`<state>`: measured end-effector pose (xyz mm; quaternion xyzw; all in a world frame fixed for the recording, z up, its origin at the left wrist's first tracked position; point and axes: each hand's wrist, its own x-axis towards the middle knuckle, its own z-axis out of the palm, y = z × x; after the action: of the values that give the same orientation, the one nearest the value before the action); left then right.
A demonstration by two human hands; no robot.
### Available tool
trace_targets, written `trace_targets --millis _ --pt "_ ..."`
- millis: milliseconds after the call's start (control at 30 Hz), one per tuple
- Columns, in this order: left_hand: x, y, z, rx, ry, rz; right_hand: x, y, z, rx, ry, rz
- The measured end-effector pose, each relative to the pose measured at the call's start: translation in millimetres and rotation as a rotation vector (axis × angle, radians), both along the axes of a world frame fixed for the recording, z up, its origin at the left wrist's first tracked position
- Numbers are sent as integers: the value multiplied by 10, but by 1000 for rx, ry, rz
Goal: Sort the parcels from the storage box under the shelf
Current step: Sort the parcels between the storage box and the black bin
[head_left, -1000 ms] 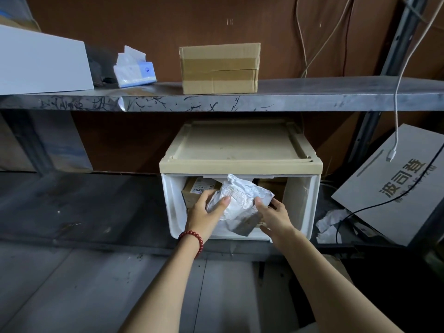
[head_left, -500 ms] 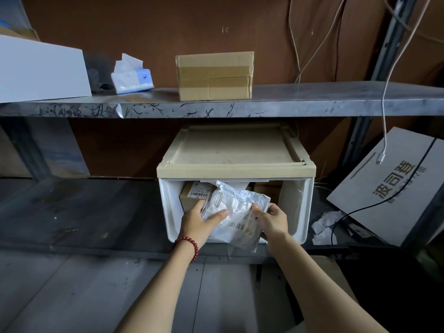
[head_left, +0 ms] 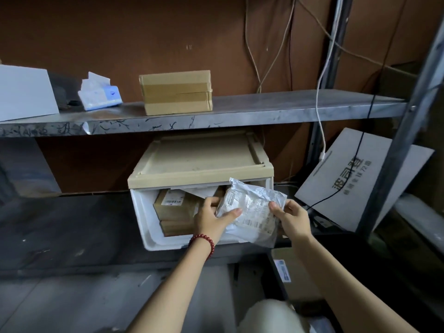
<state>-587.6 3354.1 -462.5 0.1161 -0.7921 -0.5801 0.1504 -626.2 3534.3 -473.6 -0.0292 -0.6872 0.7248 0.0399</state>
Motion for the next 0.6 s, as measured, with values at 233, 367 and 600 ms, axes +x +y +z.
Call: trace_targets --millis 233,367,600 --pt "-262 734 -233 -126 -6 -208 34 885 -350 29 -88 -138" --pt "-396 1048 -494 -185 -66 -307 53 1194 -689 31 -156 -219" --pt "-675 1382 -1083 -424 -134 -490 -8 1241 -1275 -26 -241 -250"
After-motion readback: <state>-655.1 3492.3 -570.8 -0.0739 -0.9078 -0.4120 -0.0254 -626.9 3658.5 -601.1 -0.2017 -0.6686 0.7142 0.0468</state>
